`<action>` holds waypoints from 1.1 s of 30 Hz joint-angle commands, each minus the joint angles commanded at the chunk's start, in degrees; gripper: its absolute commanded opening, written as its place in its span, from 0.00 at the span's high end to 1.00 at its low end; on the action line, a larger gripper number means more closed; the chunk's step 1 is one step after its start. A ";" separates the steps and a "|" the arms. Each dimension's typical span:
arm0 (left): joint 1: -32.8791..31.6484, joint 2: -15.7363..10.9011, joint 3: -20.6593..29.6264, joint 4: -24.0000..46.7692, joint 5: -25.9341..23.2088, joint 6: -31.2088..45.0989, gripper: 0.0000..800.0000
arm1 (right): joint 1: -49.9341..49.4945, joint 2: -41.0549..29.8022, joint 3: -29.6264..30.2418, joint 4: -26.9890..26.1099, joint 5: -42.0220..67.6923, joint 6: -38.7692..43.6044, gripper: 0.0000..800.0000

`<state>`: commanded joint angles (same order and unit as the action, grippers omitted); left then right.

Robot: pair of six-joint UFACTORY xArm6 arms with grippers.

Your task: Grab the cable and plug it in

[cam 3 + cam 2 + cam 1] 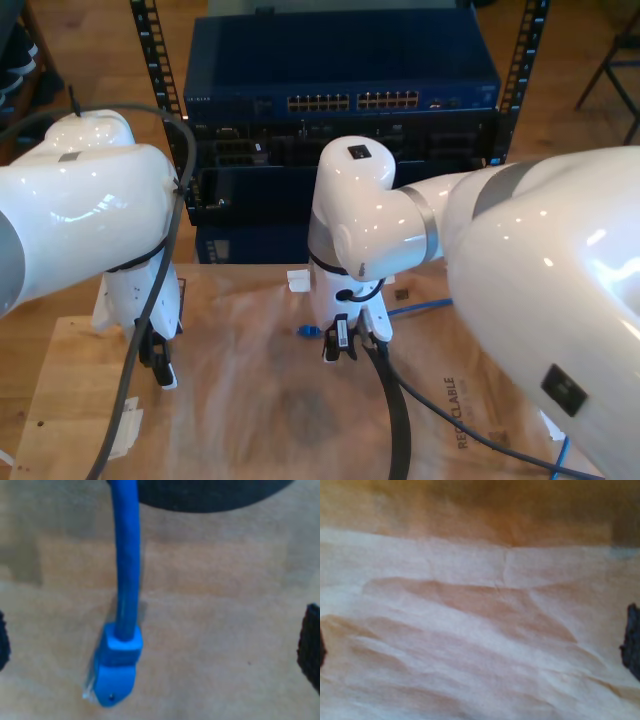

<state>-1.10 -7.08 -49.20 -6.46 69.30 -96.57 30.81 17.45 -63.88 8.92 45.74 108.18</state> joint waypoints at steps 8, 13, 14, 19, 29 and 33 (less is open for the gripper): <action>0.09 0.00 0.26 -0.09 0.00 -0.09 0.00 | -0.62 -0.09 0.62 -0.09 -0.09 0.35 0.03; 0.09 0.00 0.26 -0.09 0.09 -0.18 0.00 | -0.53 -0.62 0.88 -0.44 -0.88 7.74 0.03; 0.09 0.00 0.26 -0.09 0.09 -0.18 0.00 | -0.53 -0.62 0.79 -0.44 -0.88 8.62 0.03; 0.09 0.00 0.35 -0.09 0.09 -0.18 0.00 | -0.53 -0.62 0.79 -1.93 -0.97 12.13 0.03; 0.09 0.00 0.88 -0.09 0.00 -0.18 0.00 | -1.41 0.00 1.05 -3.25 -0.97 12.13 0.20; 0.09 -0.09 0.88 -0.09 0.00 -0.18 0.00 | -1.85 -0.09 2.11 -3.52 -3.52 12.22 0.41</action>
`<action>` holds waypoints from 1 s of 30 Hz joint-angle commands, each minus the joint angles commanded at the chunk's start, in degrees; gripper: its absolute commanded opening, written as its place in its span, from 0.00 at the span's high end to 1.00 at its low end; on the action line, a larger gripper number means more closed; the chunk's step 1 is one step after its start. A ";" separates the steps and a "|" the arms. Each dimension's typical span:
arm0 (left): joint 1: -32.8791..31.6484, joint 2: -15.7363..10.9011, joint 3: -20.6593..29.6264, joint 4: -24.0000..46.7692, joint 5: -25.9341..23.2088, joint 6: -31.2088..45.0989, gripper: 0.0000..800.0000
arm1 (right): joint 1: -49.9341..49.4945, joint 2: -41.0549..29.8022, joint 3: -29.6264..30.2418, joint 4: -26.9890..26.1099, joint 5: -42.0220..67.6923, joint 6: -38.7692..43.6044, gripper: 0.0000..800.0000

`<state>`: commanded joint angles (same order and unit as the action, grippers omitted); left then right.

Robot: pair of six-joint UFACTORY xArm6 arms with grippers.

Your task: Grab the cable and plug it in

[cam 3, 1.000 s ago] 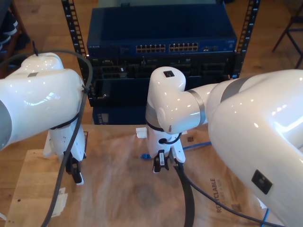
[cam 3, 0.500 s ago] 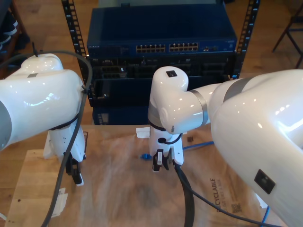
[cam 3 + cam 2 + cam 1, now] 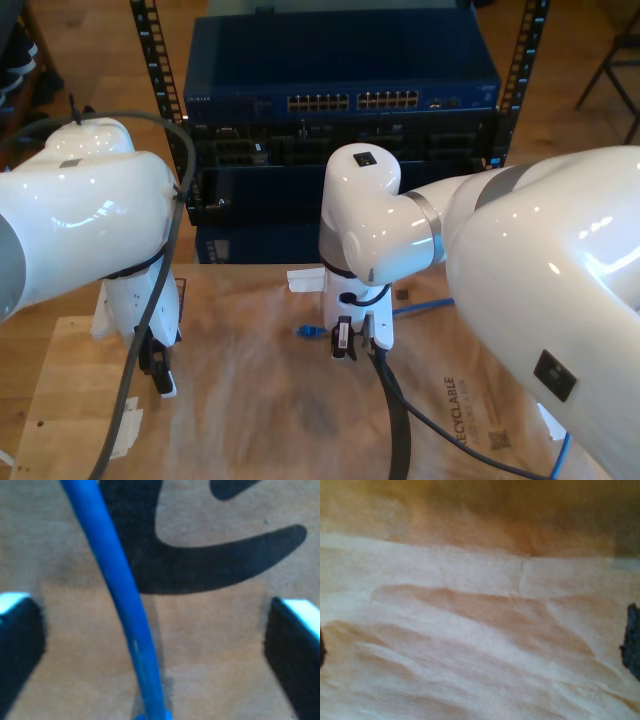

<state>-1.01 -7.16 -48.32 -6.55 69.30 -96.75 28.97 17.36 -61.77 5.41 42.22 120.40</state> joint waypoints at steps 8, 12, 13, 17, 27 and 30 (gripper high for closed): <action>0.09 -0.26 0.00 0.00 0.26 0.00 0.00 | 0.00 -2.64 4.48 -6.95 -3.08 8.88 0.98; 0.18 -0.53 -0.09 -0.09 0.62 0.00 0.00 | 0.35 -7.38 8.18 -12.84 -2.90 13.80 1.00; 0.18 -1.05 -0.09 -0.09 0.62 0.00 0.00 | 0.35 -8.88 9.41 -12.75 -2.90 13.89 1.00; 0.35 -3.16 -0.62 -3.78 1.58 0.35 0.00 | 0.26 -15.30 13.45 -12.66 -2.55 13.80 1.00; 0.79 -5.80 -5.10 -12.31 14.33 3.25 0.00 | -0.18 -28.84 18.90 -0.88 5.45 6.77 1.00; 3.08 -5.80 -6.51 -16.88 16.18 6.51 0.00 | -1.76 -31.47 18.46 10.46 9.85 -1.76 1.00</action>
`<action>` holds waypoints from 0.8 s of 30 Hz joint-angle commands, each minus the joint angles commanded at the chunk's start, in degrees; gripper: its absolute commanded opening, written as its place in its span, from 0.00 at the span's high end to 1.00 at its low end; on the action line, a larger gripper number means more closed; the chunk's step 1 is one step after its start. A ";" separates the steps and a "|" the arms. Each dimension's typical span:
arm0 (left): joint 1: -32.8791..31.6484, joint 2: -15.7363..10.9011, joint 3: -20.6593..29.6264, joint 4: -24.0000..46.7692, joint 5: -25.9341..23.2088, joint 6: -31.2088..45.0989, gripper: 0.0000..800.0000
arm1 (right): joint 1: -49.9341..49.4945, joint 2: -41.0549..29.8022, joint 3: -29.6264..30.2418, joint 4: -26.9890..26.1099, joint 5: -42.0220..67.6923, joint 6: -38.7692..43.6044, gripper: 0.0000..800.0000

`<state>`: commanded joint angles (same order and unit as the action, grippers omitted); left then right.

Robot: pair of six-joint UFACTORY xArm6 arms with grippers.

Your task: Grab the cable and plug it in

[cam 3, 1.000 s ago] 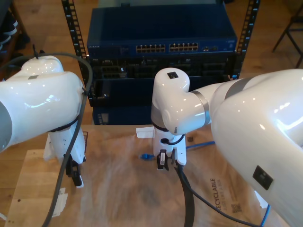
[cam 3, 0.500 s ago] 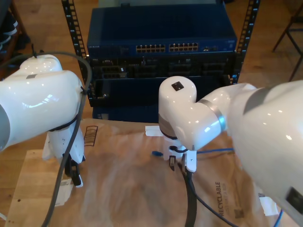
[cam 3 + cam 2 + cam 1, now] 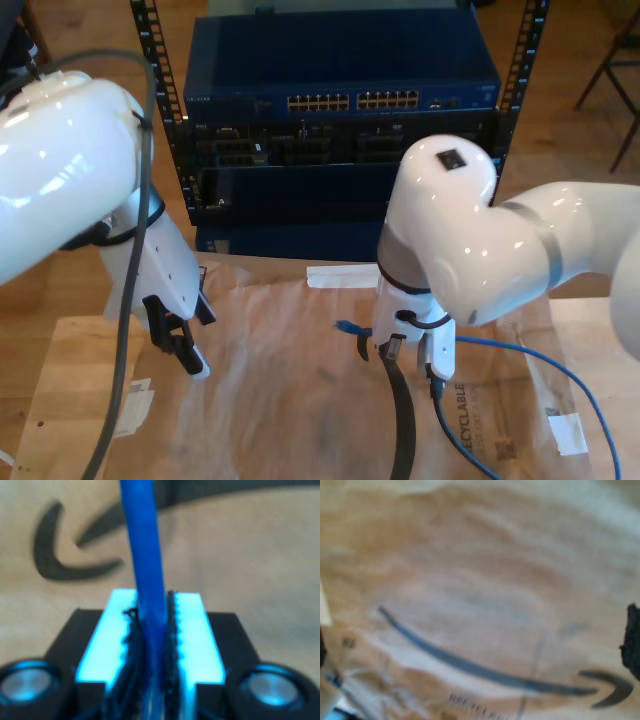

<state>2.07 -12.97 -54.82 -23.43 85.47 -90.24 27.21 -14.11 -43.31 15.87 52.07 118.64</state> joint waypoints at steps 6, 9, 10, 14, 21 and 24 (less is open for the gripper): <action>1.93 0.26 -2.73 -9.67 0.09 5.01 0.00 | -8.26 -4.48 -0.79 12.57 8.70 -13.01 1.00; 1.41 1.05 -5.89 -10.29 0.00 4.92 0.00 | -13.63 -7.38 -0.53 18.73 14.77 -19.34 1.00; 1.32 1.67 -7.03 -11.60 0.00 4.92 0.00 | -15.56 -8.18 -0.44 21.63 17.05 -21.71 1.00; 1.14 1.93 -9.49 -23.21 3.52 5.36 0.00 | -25.23 -9.41 -0.26 32.88 27.96 -28.84 1.00; 1.23 1.76 -9.41 -32.62 10.46 10.11 0.00 | -28.13 -9.85 -0.70 40.26 33.32 -31.12 1.00; 1.41 1.85 -9.41 -35.96 13.36 10.11 0.00 | -27.96 -9.85 -1.32 43.08 33.32 -31.38 1.00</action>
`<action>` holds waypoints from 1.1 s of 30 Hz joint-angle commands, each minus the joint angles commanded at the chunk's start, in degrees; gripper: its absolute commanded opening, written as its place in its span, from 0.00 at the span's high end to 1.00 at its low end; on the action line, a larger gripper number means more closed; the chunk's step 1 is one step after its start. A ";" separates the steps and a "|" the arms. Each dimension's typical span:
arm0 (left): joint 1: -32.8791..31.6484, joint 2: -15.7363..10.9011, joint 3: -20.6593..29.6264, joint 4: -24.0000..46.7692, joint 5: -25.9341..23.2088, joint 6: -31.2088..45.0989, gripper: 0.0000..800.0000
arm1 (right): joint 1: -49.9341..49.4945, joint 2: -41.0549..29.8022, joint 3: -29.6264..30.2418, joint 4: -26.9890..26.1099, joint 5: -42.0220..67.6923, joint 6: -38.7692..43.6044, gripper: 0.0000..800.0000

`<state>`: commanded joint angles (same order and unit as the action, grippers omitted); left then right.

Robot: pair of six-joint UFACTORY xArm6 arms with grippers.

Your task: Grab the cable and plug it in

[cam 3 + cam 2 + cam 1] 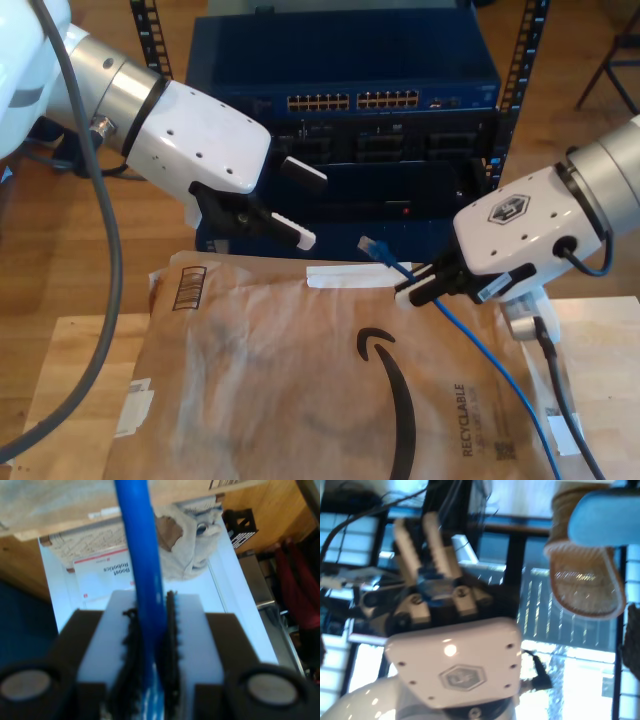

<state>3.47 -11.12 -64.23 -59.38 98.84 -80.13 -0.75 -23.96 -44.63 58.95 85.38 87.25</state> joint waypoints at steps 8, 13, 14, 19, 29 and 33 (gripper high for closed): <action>0.09 0.09 0.79 -2.81 0.70 0.26 0.03 | 0.53 0.09 -3.34 1.76 0.00 0.18 1.00; 0.09 0.09 1.85 -3.25 2.11 -0.18 0.09 | 0.97 0.18 -3.34 1.93 -0.26 0.18 1.00; 0.09 0.00 1.93 -3.69 2.29 -0.18 0.11 | 1.05 0.26 -3.34 1.93 -0.26 0.18 0.99; 0.18 -0.09 1.93 -4.66 2.46 -0.18 0.20 | 1.49 0.53 -3.87 1.93 -0.44 0.35 0.99; 0.26 0.00 1.76 -4.66 2.64 -0.18 0.30 | 1.93 0.53 -3.78 1.93 -0.79 0.44 0.99; 0.97 0.00 1.67 -4.66 2.46 -0.53 0.35 | 2.02 0.88 -3.69 1.85 -1.41 0.35 0.99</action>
<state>4.44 -11.12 -62.56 -64.04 101.30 -80.66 1.27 -23.08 -48.32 60.79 83.98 87.60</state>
